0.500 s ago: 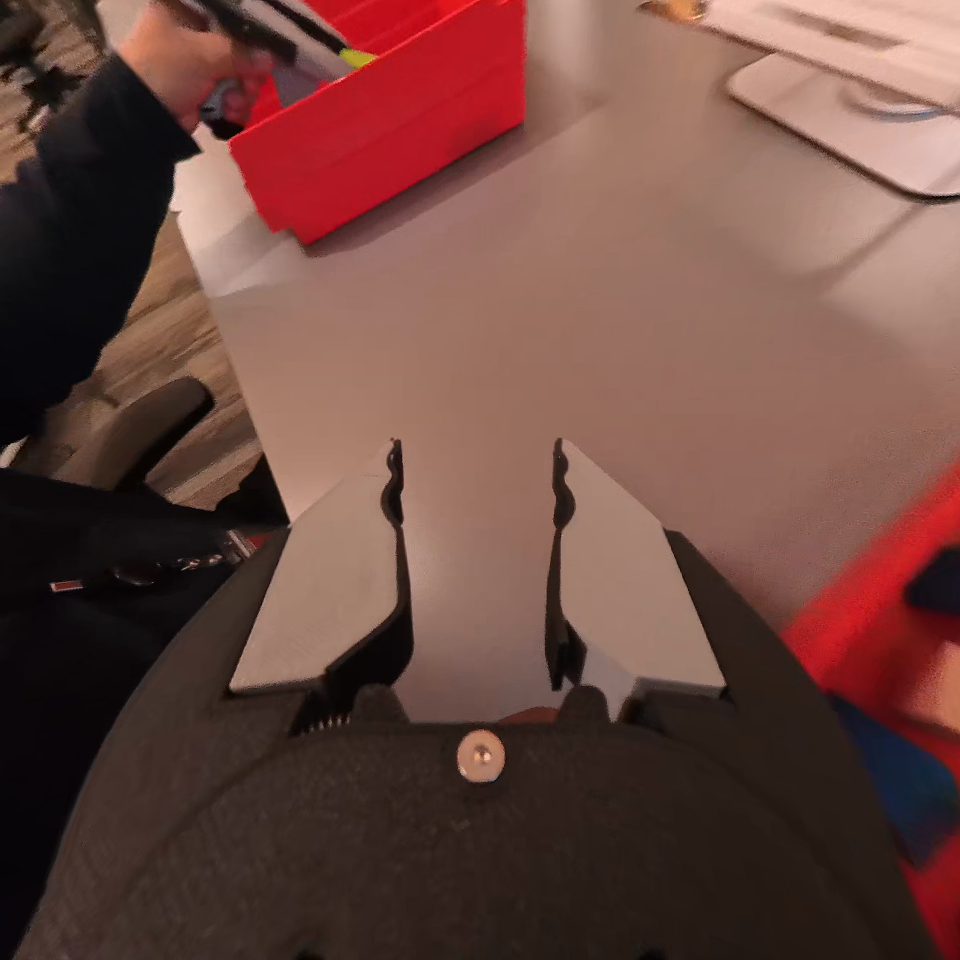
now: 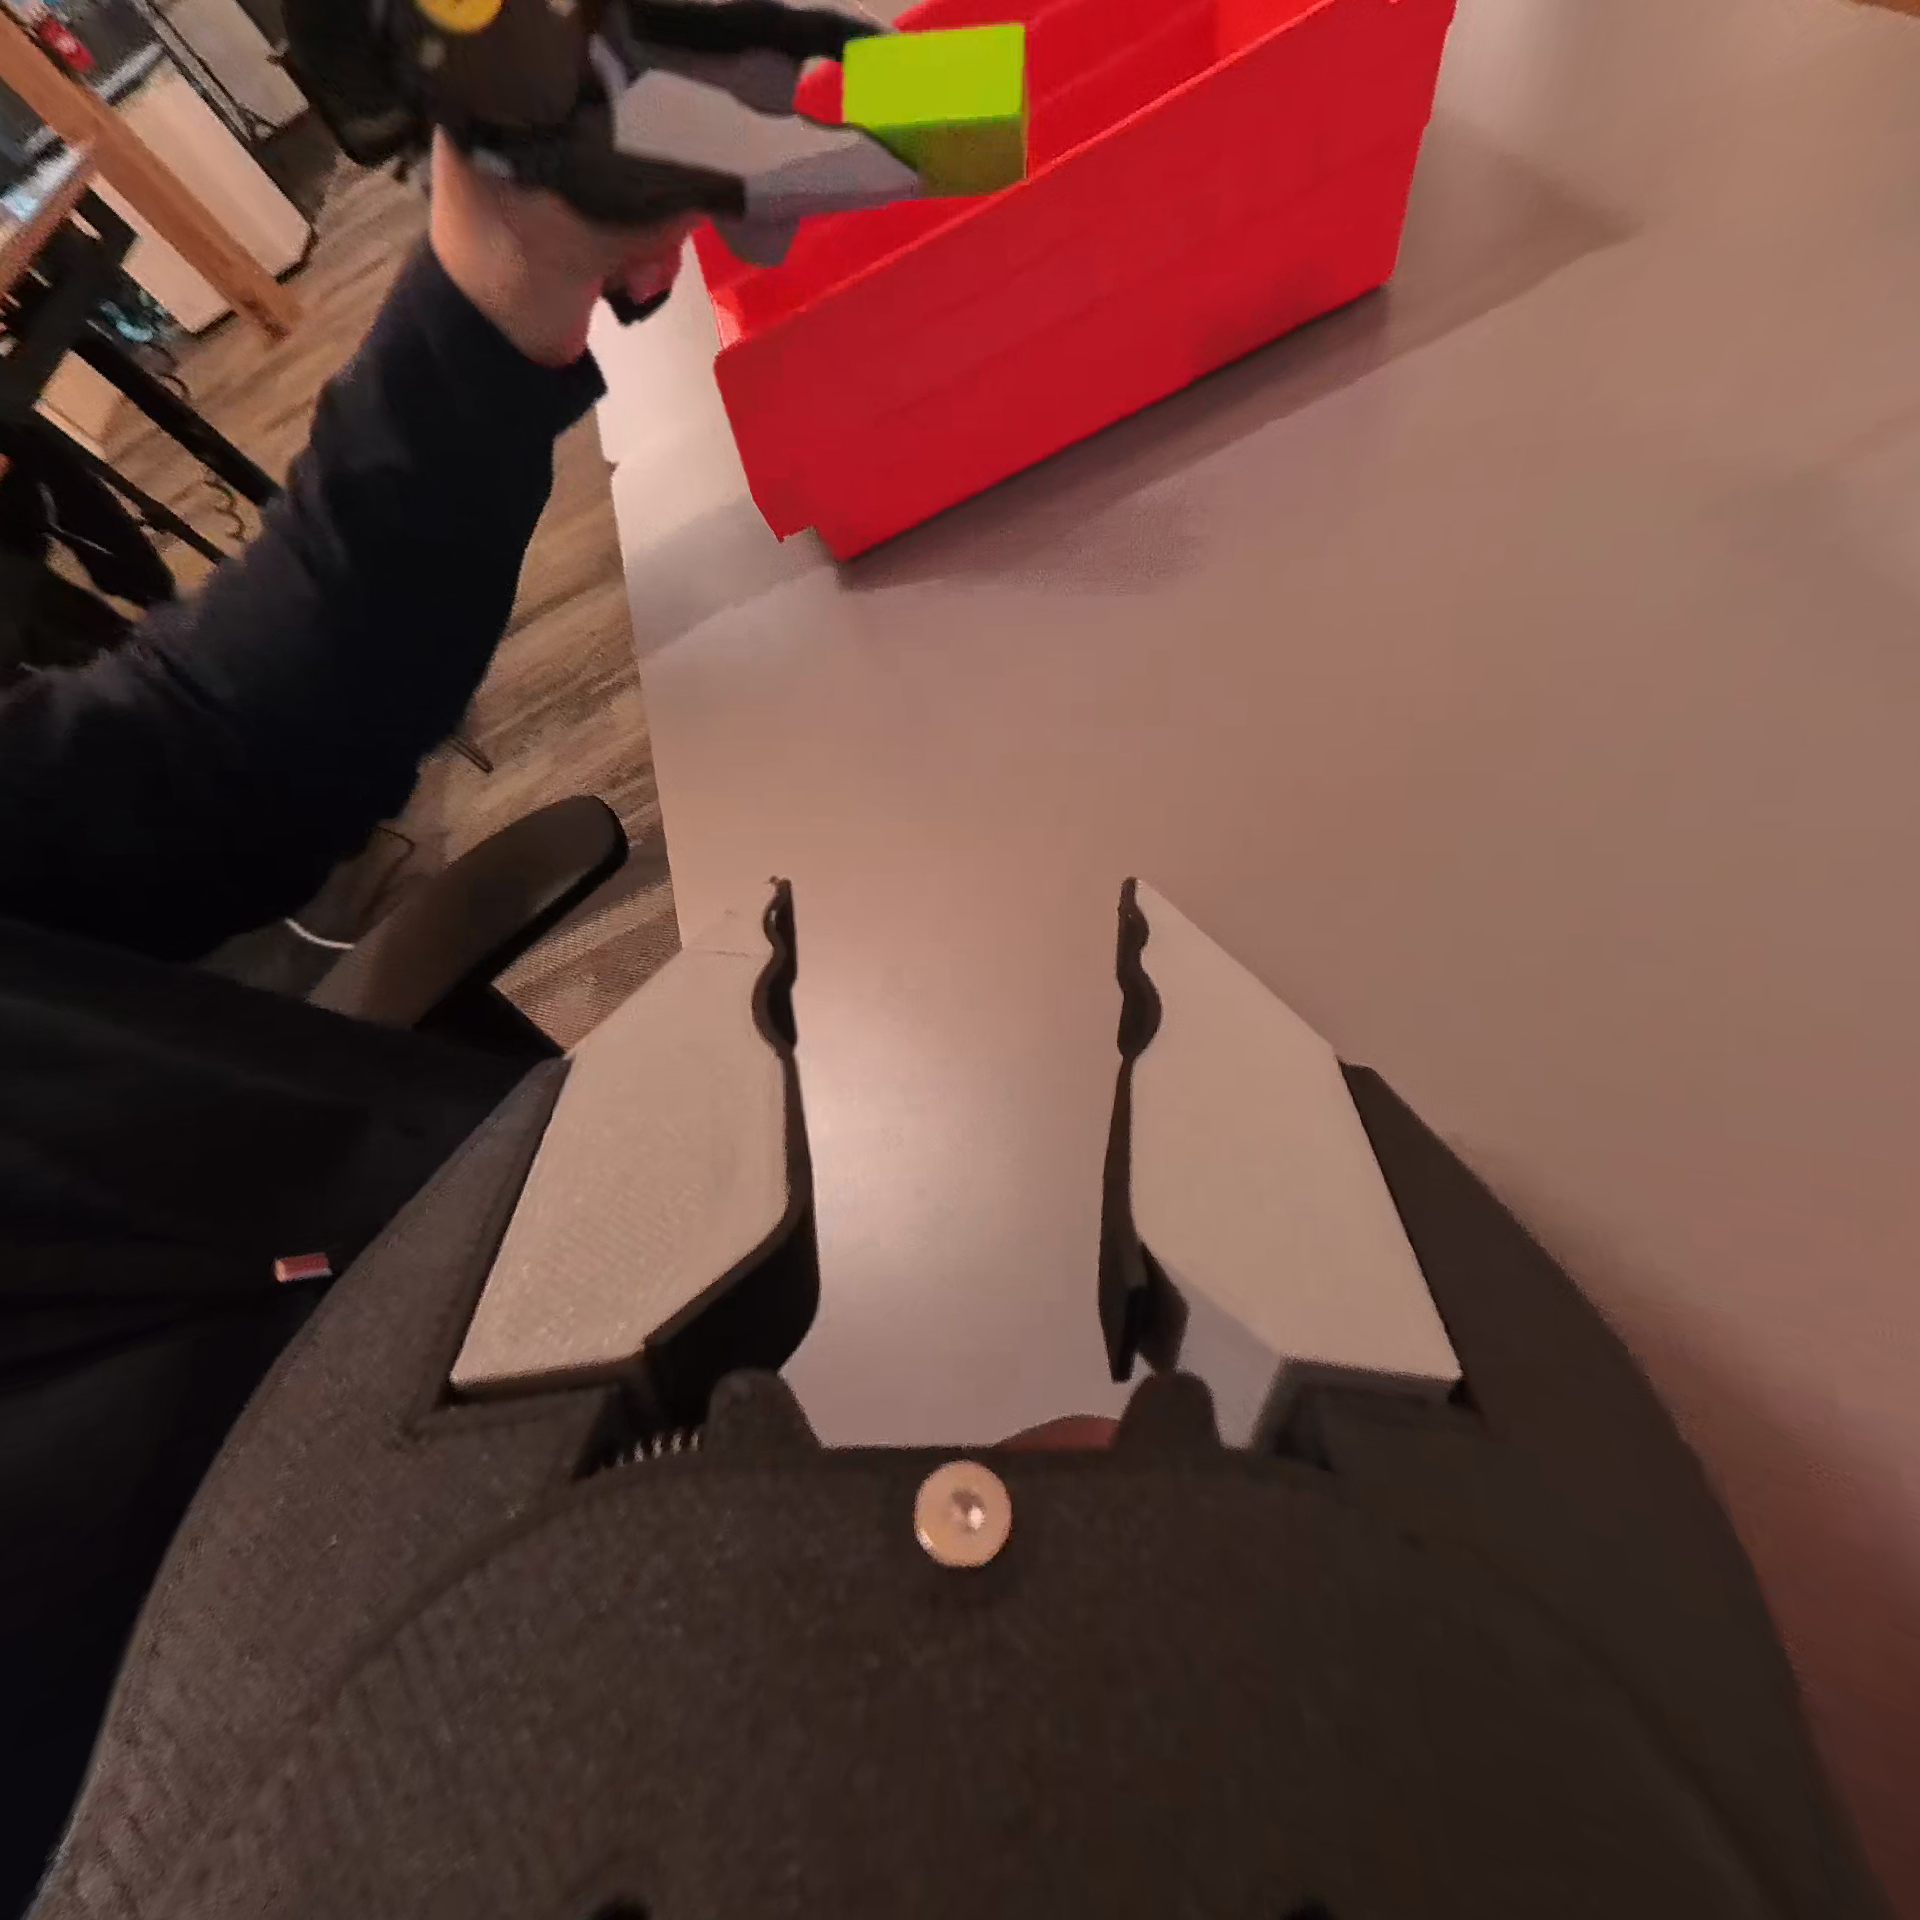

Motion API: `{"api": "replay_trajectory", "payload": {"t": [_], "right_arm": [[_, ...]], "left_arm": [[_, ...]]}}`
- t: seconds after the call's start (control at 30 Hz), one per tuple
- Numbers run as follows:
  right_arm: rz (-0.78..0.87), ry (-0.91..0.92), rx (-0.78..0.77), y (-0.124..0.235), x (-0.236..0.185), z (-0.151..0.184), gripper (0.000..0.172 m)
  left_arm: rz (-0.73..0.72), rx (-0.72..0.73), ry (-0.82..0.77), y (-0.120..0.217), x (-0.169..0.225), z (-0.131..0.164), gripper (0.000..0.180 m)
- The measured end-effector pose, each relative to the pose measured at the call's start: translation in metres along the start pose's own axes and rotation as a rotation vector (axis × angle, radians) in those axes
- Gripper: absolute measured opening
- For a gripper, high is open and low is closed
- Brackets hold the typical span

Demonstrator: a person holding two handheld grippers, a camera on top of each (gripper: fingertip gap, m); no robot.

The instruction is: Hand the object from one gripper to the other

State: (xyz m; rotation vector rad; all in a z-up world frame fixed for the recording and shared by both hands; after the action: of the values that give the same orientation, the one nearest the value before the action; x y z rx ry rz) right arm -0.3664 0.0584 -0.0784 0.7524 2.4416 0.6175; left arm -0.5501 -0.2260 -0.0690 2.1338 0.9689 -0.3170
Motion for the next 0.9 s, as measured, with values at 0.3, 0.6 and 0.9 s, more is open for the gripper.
{"api": "replay_trajectory", "payload": {"t": [0.3,0.6,0.9], "right_arm": [[-0.292,-0.061,0.108,-0.027,-0.026,-0.053,0.066],[-0.608,-0.201,0.176,-0.01,-0.045,-0.027,0.034],[-0.292,-0.164,0.252,0.043,-0.007,-0.003,0.032]], "left_arm": [[0.091,0.515,-0.333,0.088,0.146,-0.11,0.03],[0.21,0.602,-0.403,0.093,0.218,-0.122,0.03],[0.359,0.522,-0.222,0.068,0.243,-0.134,0.049]]}}
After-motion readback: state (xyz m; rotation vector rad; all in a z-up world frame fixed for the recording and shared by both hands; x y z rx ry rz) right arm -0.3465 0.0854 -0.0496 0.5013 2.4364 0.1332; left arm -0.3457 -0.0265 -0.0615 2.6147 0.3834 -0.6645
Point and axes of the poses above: each gripper's, where its closed fingertips meet, y back along the fingers, z out of its underside, x = y × z across the jaws, the point moved 4 cm from there along y, back along the fingers, and after that the axes turned 5 degrees about -x, right-handed, at the moved point
